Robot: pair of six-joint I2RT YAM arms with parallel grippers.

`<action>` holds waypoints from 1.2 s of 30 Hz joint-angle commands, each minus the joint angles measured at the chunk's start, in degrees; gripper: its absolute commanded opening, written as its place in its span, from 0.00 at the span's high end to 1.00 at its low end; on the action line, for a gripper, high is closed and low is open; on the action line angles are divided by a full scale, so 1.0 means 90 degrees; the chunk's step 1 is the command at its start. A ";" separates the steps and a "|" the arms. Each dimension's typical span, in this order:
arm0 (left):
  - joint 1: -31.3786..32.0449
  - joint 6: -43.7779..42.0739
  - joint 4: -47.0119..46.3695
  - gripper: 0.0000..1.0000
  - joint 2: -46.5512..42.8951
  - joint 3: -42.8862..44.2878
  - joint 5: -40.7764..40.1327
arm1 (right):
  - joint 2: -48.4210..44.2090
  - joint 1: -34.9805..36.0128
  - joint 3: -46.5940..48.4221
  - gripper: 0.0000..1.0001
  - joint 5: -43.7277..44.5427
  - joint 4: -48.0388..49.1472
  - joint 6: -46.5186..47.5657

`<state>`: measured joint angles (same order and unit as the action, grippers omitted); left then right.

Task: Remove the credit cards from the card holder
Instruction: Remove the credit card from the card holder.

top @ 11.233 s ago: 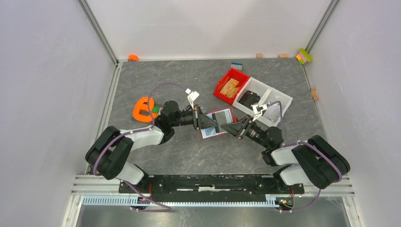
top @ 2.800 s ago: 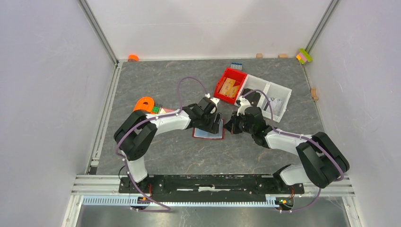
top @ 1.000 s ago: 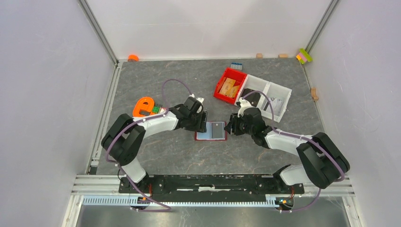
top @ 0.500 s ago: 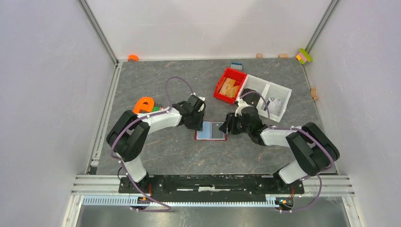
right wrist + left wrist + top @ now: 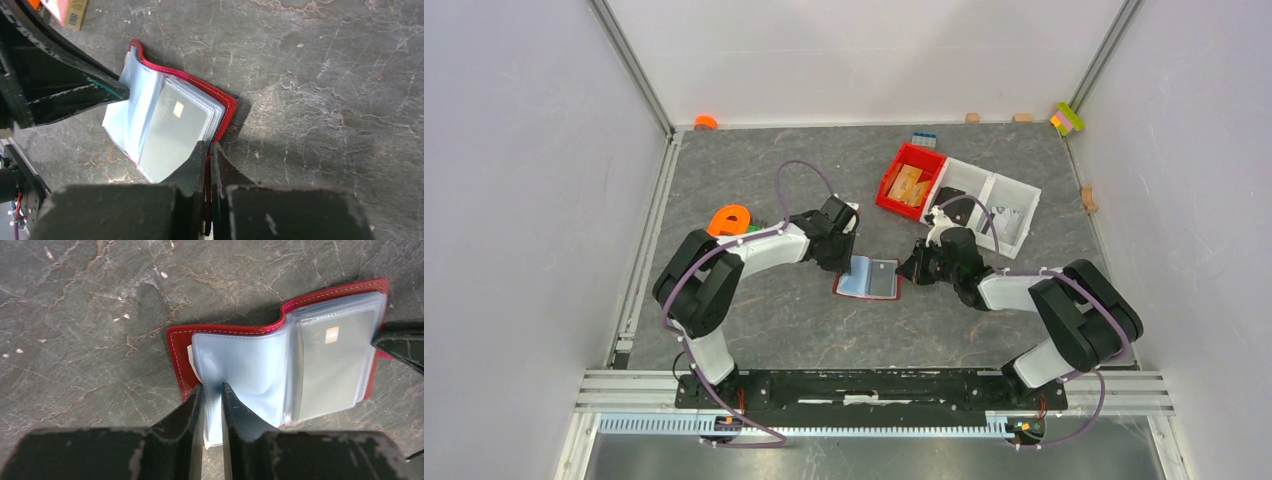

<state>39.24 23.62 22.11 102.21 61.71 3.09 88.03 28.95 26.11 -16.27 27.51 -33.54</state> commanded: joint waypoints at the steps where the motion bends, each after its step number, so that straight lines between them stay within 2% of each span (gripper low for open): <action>1: 0.0132 -0.0168 -0.0256 0.78 -0.0061 -0.0212 -0.0315 | -0.0362 0.0200 0.0030 1.00 -0.0592 0.0236 -0.0055; 5: 0.0141 -0.0212 -0.0239 0.54 -0.0620 -0.0403 -0.0809 | -0.0615 0.0200 -0.0037 1.00 -0.0580 0.0288 -0.0021; 14: 0.0829 -0.0466 -0.0622 0.36 -0.1486 -0.0682 -0.1526 | -0.0974 0.0201 -0.0115 1.00 -0.0418 0.0230 0.0079; 16: 0.0919 -0.0549 -0.0736 0.31 -0.1576 -0.0728 -0.1356 | -0.0934 0.0201 -0.0096 1.00 -0.0428 0.0225 0.0074; 19: 0.0989 -0.0669 -0.1109 0.20 -0.1702 -0.0891 -0.0594 | -0.0904 0.0196 -0.0079 1.00 -0.0450 0.0215 0.0077; 22: 0.0981 -0.0665 -0.1328 0.18 -0.1649 -0.0930 0.0043 | -0.0921 0.0201 -0.0079 1.00 -0.0439 0.0215 0.0089; 32: 0.0982 -0.0690 -0.1197 0.19 -0.1141 -0.0671 0.0706 | -0.0904 0.0201 -0.0069 1.00 -0.0443 0.0216 0.0098; 36: 0.0983 -0.0700 -0.1021 0.20 -0.0885 -0.0514 0.0702 | -0.0904 0.0200 -0.0079 1.00 -0.0451 0.0225 0.0096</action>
<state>48.03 19.77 13.23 92.42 54.06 7.22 80.47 30.65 25.36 -19.55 27.75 -33.19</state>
